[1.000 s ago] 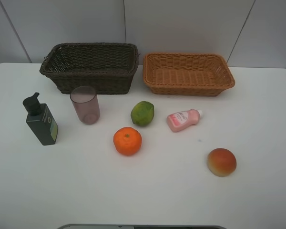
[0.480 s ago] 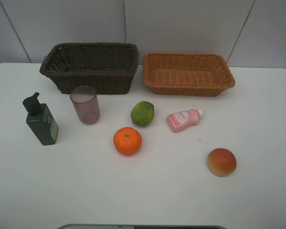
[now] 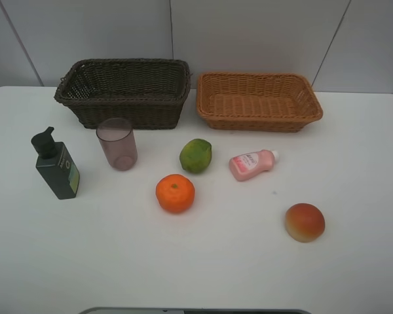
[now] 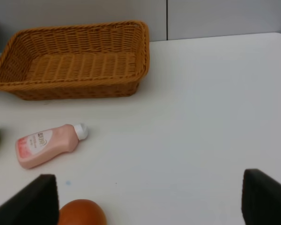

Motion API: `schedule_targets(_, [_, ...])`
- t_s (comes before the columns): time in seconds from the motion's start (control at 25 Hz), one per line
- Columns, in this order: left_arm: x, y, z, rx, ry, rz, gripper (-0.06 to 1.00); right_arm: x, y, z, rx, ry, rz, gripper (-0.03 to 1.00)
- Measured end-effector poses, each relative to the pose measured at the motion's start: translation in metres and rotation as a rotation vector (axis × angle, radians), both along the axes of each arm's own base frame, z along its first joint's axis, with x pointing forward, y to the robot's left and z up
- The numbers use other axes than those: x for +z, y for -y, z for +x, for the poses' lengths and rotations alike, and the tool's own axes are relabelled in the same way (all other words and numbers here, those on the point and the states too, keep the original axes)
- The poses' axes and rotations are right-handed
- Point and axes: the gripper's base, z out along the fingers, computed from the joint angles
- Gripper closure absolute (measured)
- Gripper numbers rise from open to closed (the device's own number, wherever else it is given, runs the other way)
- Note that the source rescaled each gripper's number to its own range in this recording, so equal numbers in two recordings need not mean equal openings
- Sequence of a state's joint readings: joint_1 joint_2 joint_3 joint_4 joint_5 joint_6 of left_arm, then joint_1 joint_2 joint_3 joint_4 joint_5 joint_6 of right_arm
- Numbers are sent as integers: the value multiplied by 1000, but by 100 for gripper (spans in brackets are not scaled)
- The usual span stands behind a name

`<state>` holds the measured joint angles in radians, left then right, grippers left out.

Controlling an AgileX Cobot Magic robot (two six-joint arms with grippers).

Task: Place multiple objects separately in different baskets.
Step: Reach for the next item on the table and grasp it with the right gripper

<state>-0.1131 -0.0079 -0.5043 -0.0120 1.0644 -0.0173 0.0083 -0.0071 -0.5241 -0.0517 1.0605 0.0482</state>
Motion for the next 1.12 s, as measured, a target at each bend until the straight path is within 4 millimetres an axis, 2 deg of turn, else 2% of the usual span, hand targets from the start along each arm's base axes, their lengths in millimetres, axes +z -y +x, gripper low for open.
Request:
schedule_targets(0.64, [0, 0, 0, 0, 0, 0, -5, 0, 0, 4, 11, -26, 0, 28])
schedule_targets(0.84, [0, 0, 0, 0, 1, 0, -5, 13, -1, 33, 11, -176, -2, 28])
schedule_targets(0.96, [0, 0, 0, 0, 1, 0, -5, 25, -1, 63, 12, -269, -4, 28])
schedule_targets(1.12, [0, 0, 0, 0, 1, 0, -5, 45, -2, 109, 19, -259, -6, 28])
